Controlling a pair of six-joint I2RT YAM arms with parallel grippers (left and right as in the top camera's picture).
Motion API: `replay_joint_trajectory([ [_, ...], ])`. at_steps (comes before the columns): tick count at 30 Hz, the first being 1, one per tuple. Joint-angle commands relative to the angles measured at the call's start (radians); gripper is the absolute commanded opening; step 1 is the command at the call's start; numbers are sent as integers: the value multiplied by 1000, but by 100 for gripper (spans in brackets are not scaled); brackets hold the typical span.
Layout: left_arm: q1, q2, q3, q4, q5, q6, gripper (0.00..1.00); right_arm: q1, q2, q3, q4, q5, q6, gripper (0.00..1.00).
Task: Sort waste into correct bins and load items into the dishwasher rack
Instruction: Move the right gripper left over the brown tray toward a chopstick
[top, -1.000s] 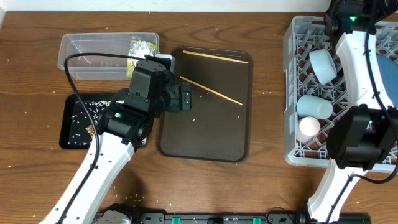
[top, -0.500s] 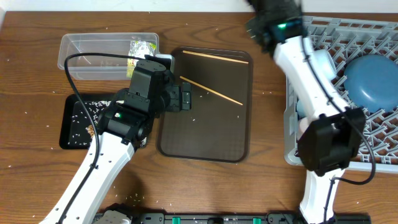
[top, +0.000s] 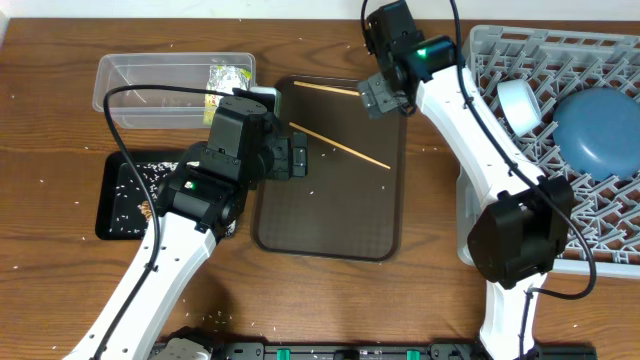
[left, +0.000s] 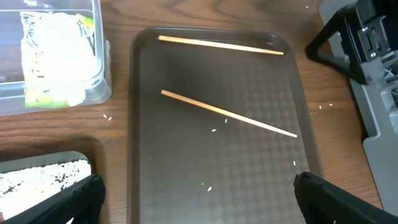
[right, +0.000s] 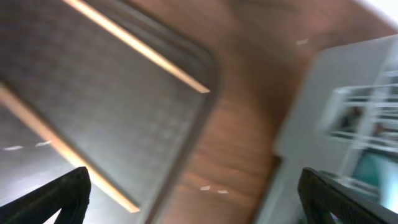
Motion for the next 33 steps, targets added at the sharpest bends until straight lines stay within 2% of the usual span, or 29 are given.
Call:
replay_joint_trajectory([
  [1, 5, 6, 14, -2, -12, -3, 98, -14, -39, 0, -23, -245, 6, 99],
  [4, 5, 6, 14, -2, -12, -3, 98, 2, -32, -2, -47, -342, -65, 94],
  [13, 5, 6, 14, -2, -12, -3, 98, 79, 16, -98, -11, -344, -167, 77],
  [18, 6, 5, 14, 1, -23, -3, 98, 99, 27, -214, 76, -356, -230, 71],
  [21, 10, 5, 14, -21, -82, -15, 98, 103, 27, -286, 142, -354, -250, 68],
  [26, 43, 5, 14, -58, -211, -161, 98, 103, 27, -404, 277, -351, -260, 59],
  [30, 82, 5, 14, -62, -241, -163, 98, 103, 27, -497, 394, -351, -260, 48],
  [33, 114, 5, 14, -62, -261, -163, 98, 101, 27, -545, 460, -337, -259, 46],
])
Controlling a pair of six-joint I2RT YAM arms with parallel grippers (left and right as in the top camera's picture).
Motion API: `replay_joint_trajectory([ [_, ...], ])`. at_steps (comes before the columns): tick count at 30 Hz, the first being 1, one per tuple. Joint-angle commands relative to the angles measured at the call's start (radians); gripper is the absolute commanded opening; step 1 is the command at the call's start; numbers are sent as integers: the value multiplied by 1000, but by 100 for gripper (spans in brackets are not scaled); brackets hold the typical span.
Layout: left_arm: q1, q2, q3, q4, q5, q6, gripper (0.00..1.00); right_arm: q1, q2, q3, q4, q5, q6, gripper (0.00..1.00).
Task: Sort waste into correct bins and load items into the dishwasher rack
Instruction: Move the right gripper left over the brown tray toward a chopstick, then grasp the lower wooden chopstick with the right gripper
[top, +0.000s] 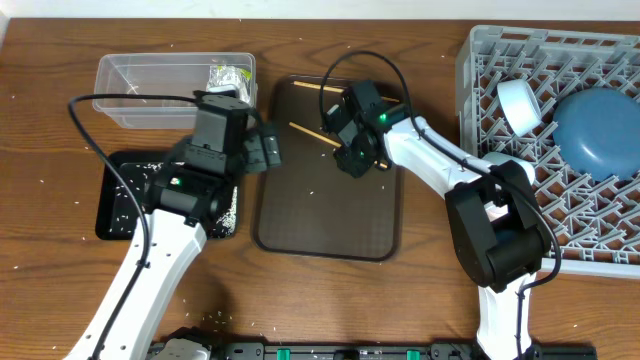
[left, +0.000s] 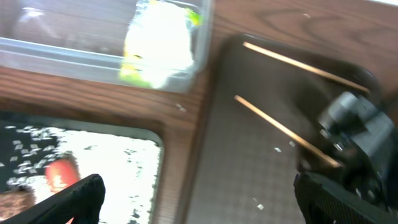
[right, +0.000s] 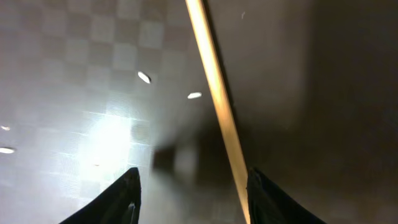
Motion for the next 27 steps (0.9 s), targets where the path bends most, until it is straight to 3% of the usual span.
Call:
replay_joint_trajectory([
  [1, 38, 5, 14, -3, -67, -29, 98, 2, 8, -50, 48, 7, -8, 45],
  [11, 102, 5, 14, -22, -69, -29, 98, 1, 8, -87, 90, 18, 11, 23],
  [16, 102, 5, 14, -22, -69, -29, 98, 1, 8, -87, 73, 33, 77, 2],
  [27, 102, 5, 14, -22, -69, -29, 98, -3, -9, -82, 42, 33, 152, 1],
])
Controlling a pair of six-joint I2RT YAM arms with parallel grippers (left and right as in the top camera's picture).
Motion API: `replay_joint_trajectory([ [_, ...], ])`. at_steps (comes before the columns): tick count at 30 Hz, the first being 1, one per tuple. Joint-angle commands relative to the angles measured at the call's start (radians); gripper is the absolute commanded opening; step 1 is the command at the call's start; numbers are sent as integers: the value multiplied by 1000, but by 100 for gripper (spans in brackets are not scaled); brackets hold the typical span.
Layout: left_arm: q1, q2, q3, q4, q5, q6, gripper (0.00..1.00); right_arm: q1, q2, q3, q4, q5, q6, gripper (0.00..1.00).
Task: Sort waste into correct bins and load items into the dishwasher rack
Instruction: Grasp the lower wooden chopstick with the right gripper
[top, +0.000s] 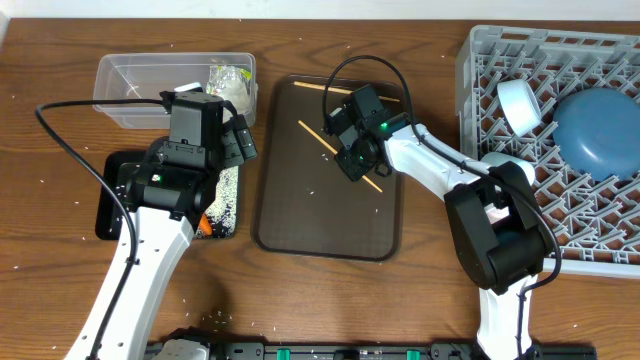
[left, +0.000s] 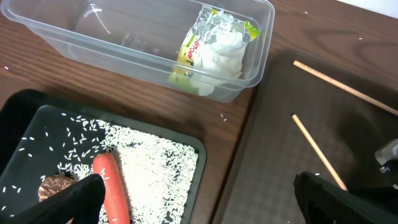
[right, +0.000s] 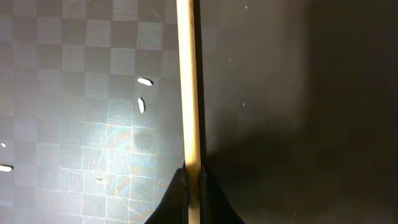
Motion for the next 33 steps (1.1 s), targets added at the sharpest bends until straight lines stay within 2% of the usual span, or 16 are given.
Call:
replay_joint_trajectory([
  [1, 4, 5, 14, -3, -16, -9, 98, -8, -8, -19, -26, 47, 71, 1],
  [14, 4, 5, 14, -3, -16, -9, 98, -110, -259, 130, -114, 47, 212, 1],
  [22, 4, 5, 14, -3, -16, -9, 98, -307, -420, 130, -190, 47, 334, 1],
  [26, 4, 5, 14, -3, -15, -9, 98, -417, -452, 130, -253, 18, 329, 1],
  [30, 4, 5, 14, -3, -15, -9, 98, -437, -440, 128, -282, -125, 200, 2],
  [33, 4, 5, 14, -3, -16, -9, 98, -393, -410, 127, -283, -167, 109, 14],
])
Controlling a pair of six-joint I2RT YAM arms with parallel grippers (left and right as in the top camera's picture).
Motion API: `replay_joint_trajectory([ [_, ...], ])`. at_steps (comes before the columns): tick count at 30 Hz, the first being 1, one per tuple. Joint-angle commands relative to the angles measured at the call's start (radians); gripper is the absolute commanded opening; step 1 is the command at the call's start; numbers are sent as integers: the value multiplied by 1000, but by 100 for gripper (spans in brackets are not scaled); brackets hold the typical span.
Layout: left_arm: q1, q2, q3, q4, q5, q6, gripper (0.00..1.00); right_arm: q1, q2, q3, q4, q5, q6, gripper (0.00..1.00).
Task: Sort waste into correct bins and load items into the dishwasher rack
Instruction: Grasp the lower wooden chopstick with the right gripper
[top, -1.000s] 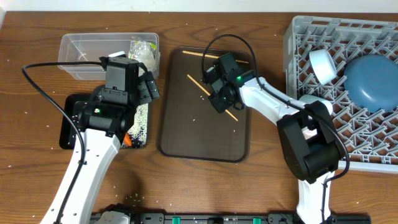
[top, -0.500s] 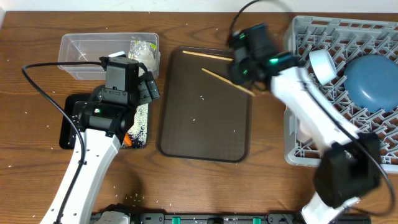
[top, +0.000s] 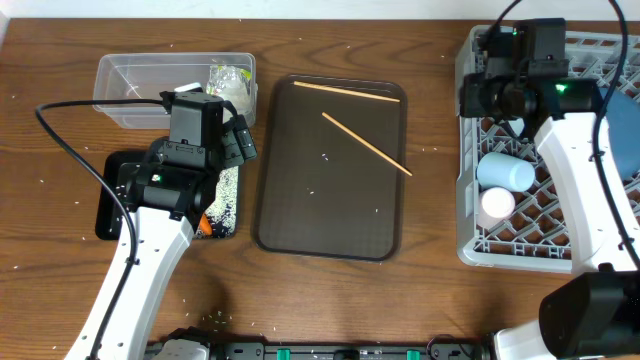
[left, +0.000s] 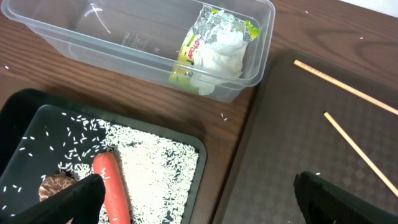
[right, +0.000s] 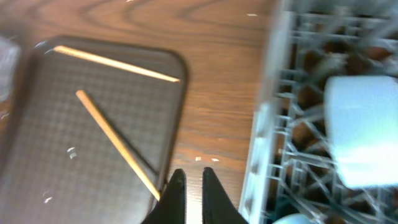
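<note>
Two wooden chopsticks lie on the brown tray (top: 300, 240). One chopstick (top: 345, 90) runs along the far rim. The other chopstick (top: 367, 144) lies diagonally, its right tip over the tray's right rim; it also shows in the right wrist view (right: 115, 143). My right gripper (top: 478, 100) hangs above the bare wood beside the grey dishwasher rack (top: 530, 240), shut with nothing in it (right: 191, 173). My left gripper (left: 198, 180) is open over the gap between the black bin and the tray.
A clear bin (top: 130, 75) at the far left holds a crumpled wrapper (left: 214, 50). The black bin (left: 205, 146) holds rice and an orange-red stick of food (left: 112, 186). White cups (top: 505, 172) lie in the rack. Rice grains are scattered on the table.
My right gripper was shut on the diagonal chopstick on the tray; now it is off it, beside the rack. That chopstick lies further right on the tray. The left arm has not moved.
My right gripper was open above the tray's far right corner, the left one over the tray. Then the right was open at the diagonal chopstick, then shut on it, while the left moved over the bins. Now the chopstick lies loose and shifted right.
</note>
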Motion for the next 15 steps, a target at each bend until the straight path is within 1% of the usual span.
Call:
replay_joint_trajectory([
  [1, 4, 5, 14, -1, -15, -9, 98, 66, 31, 4, 0, -106, -140, 21],
  [2, 4, 5, 14, -1, -15, -10, 98, 92, 47, 4, 4, -105, -163, 29],
  [4, 4, 5, 14, -1, -15, -10, 98, 153, 89, 4, 13, -101, -206, 41],
  [6, 4, 5, 14, -1, -15, -10, 98, 215, 143, 4, 19, -74, -237, 47],
  [10, 4, 5, 14, -1, -15, -10, 98, 307, 253, 4, 16, 42, -241, 54],
  [15, 4, 5, 14, -1, -14, -10, 98, 342, 358, 4, -10, 71, -241, 56],
])
